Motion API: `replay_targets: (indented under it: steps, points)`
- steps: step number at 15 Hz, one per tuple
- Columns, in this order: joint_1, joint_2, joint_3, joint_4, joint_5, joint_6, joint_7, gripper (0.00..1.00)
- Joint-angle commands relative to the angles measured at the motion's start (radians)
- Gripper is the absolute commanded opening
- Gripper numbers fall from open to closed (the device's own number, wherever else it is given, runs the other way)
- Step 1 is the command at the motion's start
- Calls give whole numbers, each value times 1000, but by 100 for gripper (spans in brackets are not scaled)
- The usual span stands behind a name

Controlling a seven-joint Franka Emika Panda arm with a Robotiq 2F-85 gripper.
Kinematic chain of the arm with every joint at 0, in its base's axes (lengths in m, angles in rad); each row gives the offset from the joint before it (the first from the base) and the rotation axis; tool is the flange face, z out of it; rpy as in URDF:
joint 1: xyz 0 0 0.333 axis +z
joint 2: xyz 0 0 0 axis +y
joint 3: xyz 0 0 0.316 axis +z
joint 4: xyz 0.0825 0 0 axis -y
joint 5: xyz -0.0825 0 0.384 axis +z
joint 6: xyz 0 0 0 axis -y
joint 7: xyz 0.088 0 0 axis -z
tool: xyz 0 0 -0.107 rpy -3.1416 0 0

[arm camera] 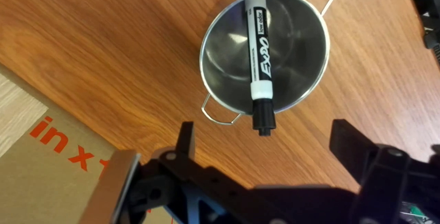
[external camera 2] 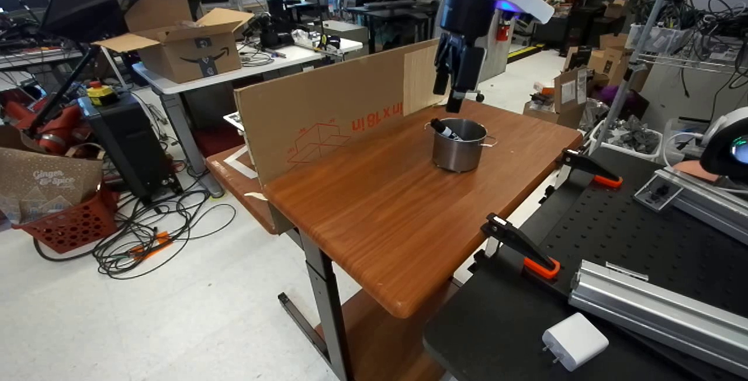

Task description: Take the black marker from the silver pot and put it on the right side of the table

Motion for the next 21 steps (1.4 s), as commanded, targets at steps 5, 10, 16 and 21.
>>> replay_targets:
  steps: [5,10,16,21]
  points:
    - [-7,60,8,32,-126,-21,118,100]
    - [-4,81,10,45,-169,-21,181,66]
    - [2,110,14,75,-216,-24,264,71]
    - [-2,125,20,92,-240,-29,299,38]
